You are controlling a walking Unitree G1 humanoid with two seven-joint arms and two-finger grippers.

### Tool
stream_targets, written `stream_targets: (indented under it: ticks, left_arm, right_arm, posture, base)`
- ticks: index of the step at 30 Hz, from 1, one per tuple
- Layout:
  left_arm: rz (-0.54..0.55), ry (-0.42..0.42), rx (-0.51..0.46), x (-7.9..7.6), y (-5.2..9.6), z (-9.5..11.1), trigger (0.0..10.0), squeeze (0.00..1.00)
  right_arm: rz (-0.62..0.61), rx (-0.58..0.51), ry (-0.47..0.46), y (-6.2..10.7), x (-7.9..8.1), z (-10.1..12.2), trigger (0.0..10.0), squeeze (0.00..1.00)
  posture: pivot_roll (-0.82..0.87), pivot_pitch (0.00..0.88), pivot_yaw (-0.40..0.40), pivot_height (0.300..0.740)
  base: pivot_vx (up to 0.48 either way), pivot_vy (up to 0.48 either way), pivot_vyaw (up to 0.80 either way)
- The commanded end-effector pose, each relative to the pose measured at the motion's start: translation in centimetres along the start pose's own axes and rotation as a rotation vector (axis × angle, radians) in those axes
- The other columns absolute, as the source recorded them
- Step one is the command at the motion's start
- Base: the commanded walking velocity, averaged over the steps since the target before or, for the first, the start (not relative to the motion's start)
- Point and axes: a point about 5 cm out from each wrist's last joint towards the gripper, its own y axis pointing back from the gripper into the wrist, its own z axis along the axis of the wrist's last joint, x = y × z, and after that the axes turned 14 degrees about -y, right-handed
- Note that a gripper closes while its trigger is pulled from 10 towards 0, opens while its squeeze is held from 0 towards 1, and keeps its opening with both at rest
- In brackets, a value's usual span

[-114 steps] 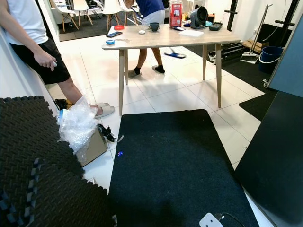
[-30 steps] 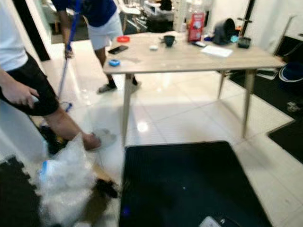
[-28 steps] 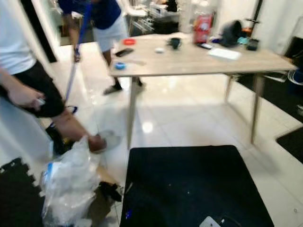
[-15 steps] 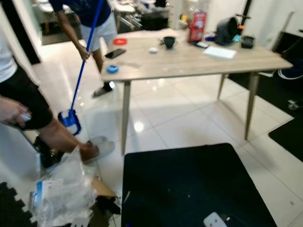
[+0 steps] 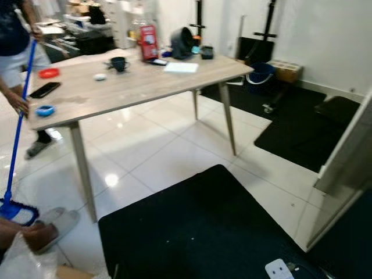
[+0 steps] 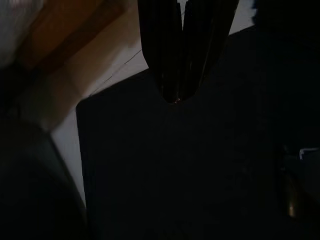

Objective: Restocking fridge

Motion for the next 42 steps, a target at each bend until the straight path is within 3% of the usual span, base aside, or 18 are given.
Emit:
stream_targets:
  ticks: [1,9,26,33,42]
  left_arm:
    - [-0.032,-0.009,0.041,-0.9,0.0,-0.9,10.0,0.00]
    - [-0.018,-0.071,0.054,-0.9,0.0,-1.0,10.0,0.00]
    - [0.016,-0.071,0.040,-0.8,0.0,-0.9,10.0,0.00]
    - [0.021,-0.058,0.031,-0.8,0.0,-0.8,10.0,0.00]
    - [0.021,0.035,0.002,-0.6,0.0,-0.5,10.0,0.00]
  right_arm:
    - [-0.007,0.008,-0.036,0.0,0.0,-0.2,10.0,0.00]
    - [-0.009,0.040,-0.092,0.0,0.4,-1.3,10.0,0.00]
    - [-0.004,0.085,-0.114,0.2,1.0,-2.9,10.0,0.00]
    - [-0.005,0.087,-0.121,0.2,1.0,-3.1,10.0,0.00]
    - [-0.011,0.084,-0.133,0.2,1.0,-3.0,10.0,0.00]
  posture:
    - [0.01,0.000,0.002,0.740]
    - [0.02,0.000,0.000,0.740]
    - [0.02,0.000,0.002,0.740]
    - [0.02,0.000,0.002,0.740]
    - [0.02,0.000,0.002,0.740]
  base:
    - [0.000,0.000,-0.80]
    - [0.000,0.000,-0.80]
    - [0.000,0.000,-0.80]
    - [0.000,0.000,-0.80]
    - [0.000,0.000,-0.80]
